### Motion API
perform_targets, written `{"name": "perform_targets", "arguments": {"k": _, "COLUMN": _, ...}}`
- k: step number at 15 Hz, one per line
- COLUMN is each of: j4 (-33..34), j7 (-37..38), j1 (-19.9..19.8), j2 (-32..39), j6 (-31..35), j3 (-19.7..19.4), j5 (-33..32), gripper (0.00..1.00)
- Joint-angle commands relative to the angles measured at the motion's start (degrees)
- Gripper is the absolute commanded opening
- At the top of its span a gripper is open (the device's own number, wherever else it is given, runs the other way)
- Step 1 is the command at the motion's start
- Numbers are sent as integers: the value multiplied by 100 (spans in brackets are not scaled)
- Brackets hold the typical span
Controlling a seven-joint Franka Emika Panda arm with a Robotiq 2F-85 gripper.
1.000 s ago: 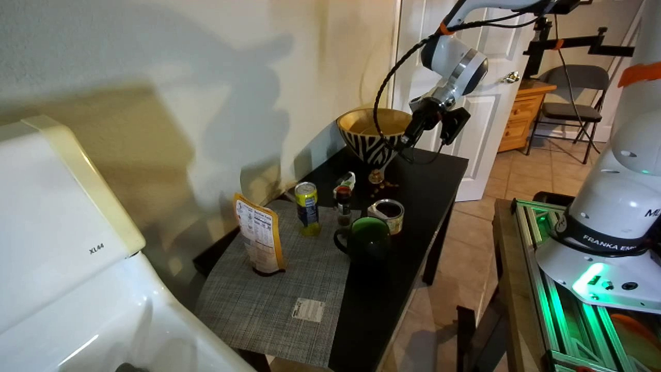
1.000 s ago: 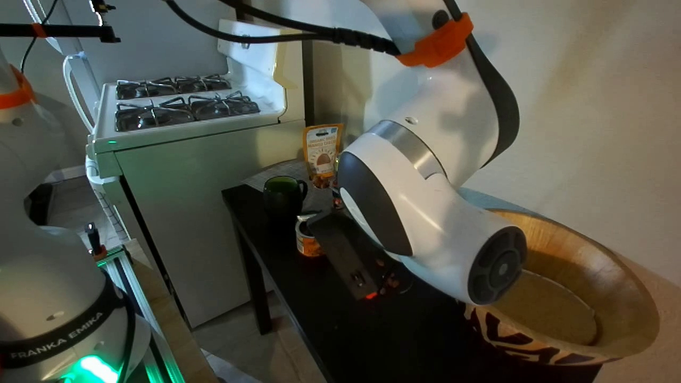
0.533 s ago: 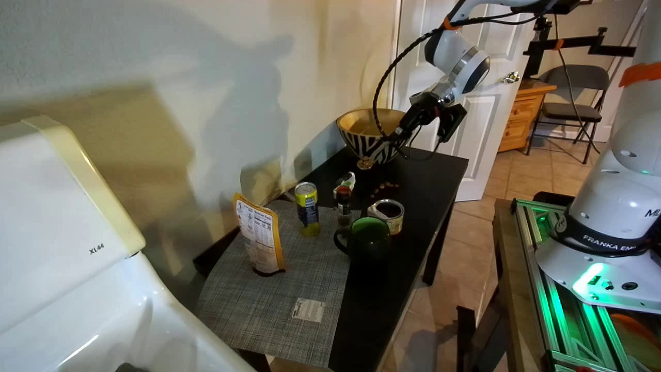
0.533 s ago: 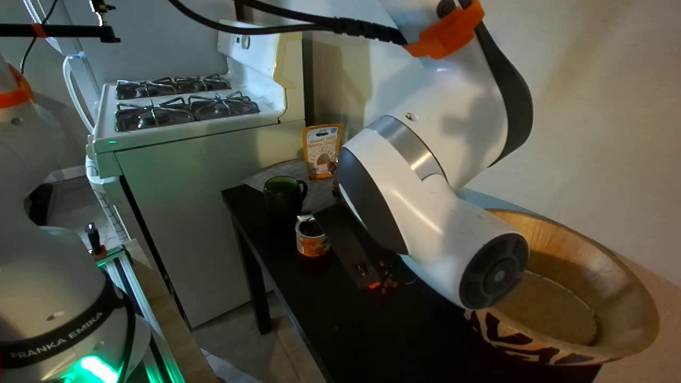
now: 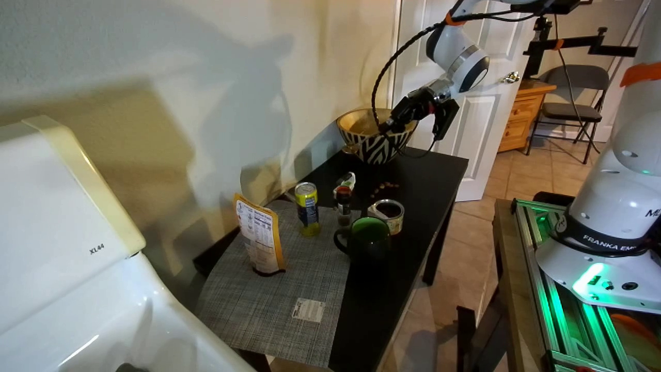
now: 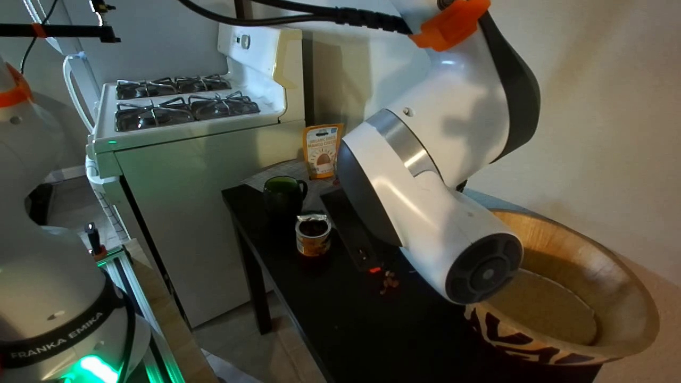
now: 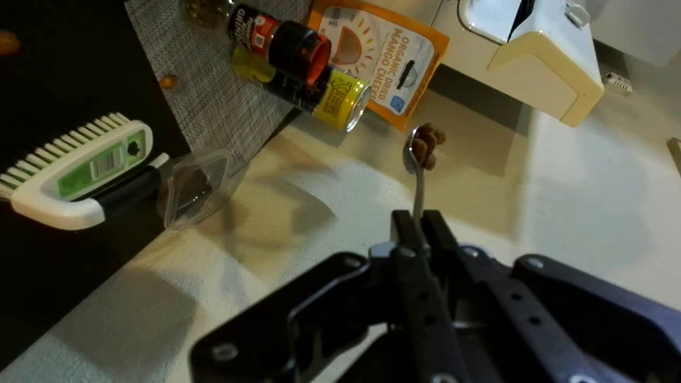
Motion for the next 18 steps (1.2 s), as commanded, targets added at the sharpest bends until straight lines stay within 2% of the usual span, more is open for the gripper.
{"name": "perform_targets", "arguments": {"k": 1, "j4": 7, "j7": 10, "j1": 60, "j2": 4, "j6": -14, "j3": -51, "j5": 24, "gripper": 8}}
{"name": "perform_targets", "arguments": {"k": 12, "j4": 5, "j7": 17, "j1": 72, "j2": 2, "j6": -14, "j3": -49, "j5": 55, "gripper": 8}}
{"name": "perform_targets", "arguments": {"k": 13, "j4": 5, "j7": 17, "j1": 72, "j2": 2, "j6": -14, "j3": -49, "j5": 55, "gripper": 2}}
{"name": "perform_targets", "arguments": {"k": 18, "j4": 4, "j7": 324, "j1": 142, "j2": 41, "j6": 275, "j3": -10, "j5": 287, "gripper": 2}}
